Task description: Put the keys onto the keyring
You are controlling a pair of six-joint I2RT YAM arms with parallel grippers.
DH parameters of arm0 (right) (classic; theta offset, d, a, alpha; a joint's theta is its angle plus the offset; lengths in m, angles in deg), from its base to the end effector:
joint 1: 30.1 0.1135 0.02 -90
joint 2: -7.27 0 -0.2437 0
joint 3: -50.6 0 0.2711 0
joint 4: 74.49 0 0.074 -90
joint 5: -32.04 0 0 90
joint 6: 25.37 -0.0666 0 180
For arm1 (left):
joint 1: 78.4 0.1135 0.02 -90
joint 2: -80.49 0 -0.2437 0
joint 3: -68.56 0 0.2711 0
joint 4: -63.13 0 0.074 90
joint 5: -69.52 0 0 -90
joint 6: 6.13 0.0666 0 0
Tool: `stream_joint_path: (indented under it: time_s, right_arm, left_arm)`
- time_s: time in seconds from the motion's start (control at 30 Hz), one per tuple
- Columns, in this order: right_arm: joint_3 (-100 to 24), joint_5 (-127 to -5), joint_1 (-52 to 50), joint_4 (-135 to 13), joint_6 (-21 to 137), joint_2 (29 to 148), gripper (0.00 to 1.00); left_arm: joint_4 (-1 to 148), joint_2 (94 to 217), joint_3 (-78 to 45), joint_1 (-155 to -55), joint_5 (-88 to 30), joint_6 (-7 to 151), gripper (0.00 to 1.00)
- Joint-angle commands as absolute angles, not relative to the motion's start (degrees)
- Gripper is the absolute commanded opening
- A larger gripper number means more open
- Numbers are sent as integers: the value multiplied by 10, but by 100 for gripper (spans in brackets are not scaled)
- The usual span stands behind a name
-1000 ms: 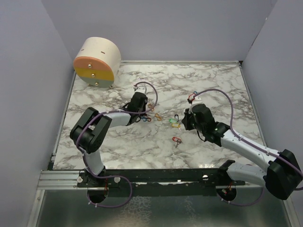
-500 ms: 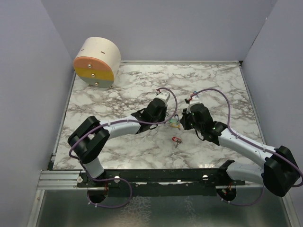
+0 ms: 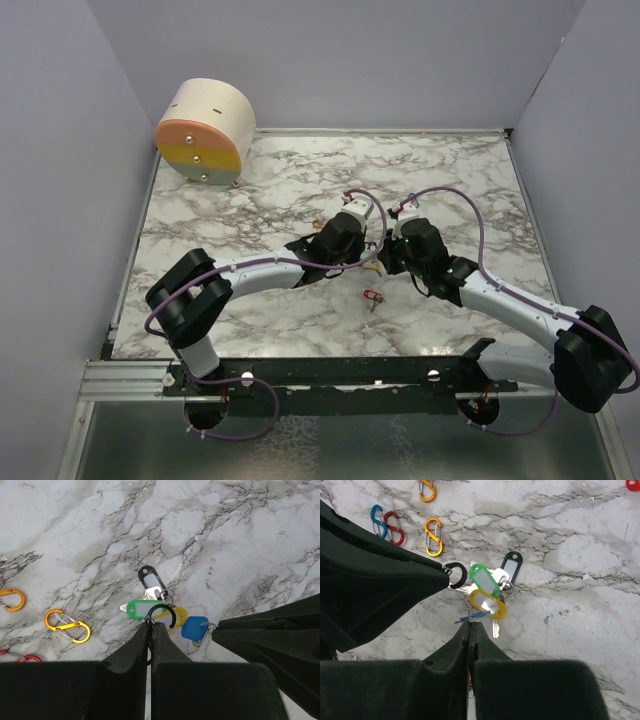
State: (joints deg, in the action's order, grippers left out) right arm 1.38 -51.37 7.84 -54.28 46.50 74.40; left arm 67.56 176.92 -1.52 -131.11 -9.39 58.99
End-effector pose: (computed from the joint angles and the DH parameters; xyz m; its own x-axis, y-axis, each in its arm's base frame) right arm 0.2362 0.1744 0.1682 -0.6306 -0.0996 -0.7697 -0.3613 0.9154 0.1775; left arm 0.2586 -0.3184 0.1640 -0.5676 0.0639 -0.8208 0.4870 0.8299 -0.2722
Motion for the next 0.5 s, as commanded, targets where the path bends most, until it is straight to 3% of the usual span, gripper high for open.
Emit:
stream_joint_path:
  time_s: [0.0, 0.47]
  right_arm:
    - [18, -529, 82, -573, 471, 748, 1]
    - [25, -538, 82, -583, 469, 742, 1]
  left_arm:
    - [665, 1763, -35, -1324, -97, 583, 0]
    - [658, 1768, -44, -1346, -99, 581, 0]
